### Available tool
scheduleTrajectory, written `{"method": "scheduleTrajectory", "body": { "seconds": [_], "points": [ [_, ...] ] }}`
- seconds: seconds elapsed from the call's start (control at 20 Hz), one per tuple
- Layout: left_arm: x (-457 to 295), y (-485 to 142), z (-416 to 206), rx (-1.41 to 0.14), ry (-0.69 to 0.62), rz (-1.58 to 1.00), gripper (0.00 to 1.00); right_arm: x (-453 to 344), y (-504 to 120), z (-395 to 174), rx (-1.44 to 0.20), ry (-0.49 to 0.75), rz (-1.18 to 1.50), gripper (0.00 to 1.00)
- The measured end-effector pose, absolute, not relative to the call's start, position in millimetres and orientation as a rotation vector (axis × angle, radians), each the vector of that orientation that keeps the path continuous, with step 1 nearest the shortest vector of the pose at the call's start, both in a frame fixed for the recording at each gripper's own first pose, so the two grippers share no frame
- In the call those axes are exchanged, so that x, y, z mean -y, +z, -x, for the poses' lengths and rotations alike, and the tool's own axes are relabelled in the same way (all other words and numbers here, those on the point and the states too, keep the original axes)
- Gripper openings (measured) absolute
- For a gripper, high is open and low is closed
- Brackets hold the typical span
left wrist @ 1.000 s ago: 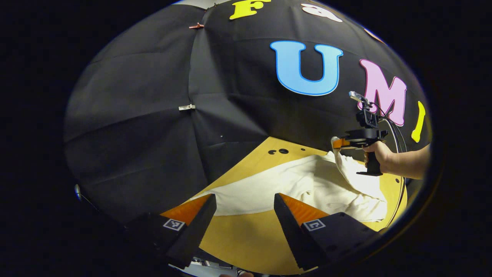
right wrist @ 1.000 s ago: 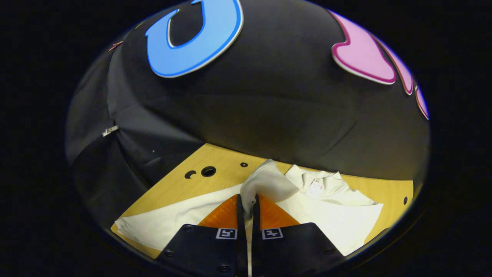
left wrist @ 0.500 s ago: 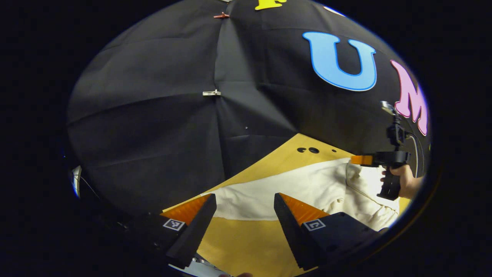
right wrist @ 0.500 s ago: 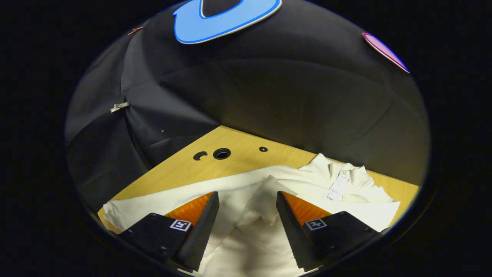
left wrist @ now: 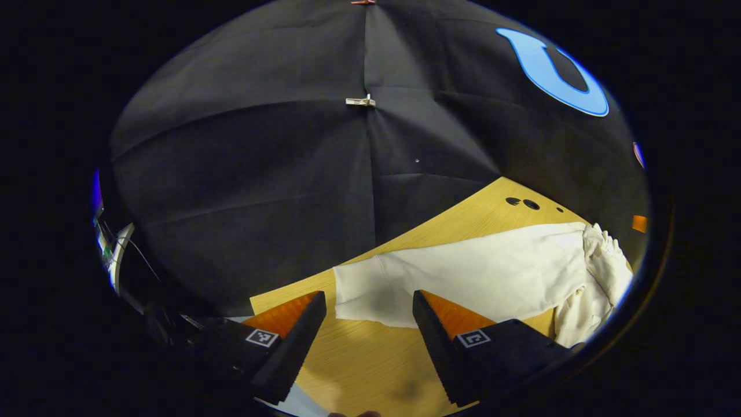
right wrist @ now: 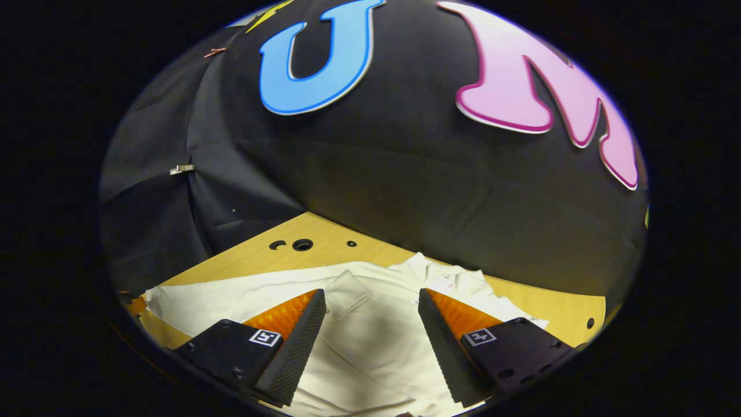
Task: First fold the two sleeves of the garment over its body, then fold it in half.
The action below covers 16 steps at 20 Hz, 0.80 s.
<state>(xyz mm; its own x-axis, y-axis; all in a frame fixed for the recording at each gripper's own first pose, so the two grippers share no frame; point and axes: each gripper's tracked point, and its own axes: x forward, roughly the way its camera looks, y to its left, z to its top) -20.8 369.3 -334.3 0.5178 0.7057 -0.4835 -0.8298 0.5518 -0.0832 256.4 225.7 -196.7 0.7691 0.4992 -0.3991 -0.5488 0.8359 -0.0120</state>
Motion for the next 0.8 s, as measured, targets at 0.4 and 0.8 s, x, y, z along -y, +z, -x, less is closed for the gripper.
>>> {"method": "scheduleTrajectory", "body": {
  "seconds": [0.4, 0.8],
  "points": [
    [-373, -368, 5, -0.523, 0.909, 0.320, 0.92, -111, -170, -243, -0.347, 0.456, 0.164, 0.98],
    [-368, -372, -28, -0.513, 0.787, 0.196, 0.46, -74, -187, -222, -0.373, 0.446, 0.229, 0.98]
  ]
}}
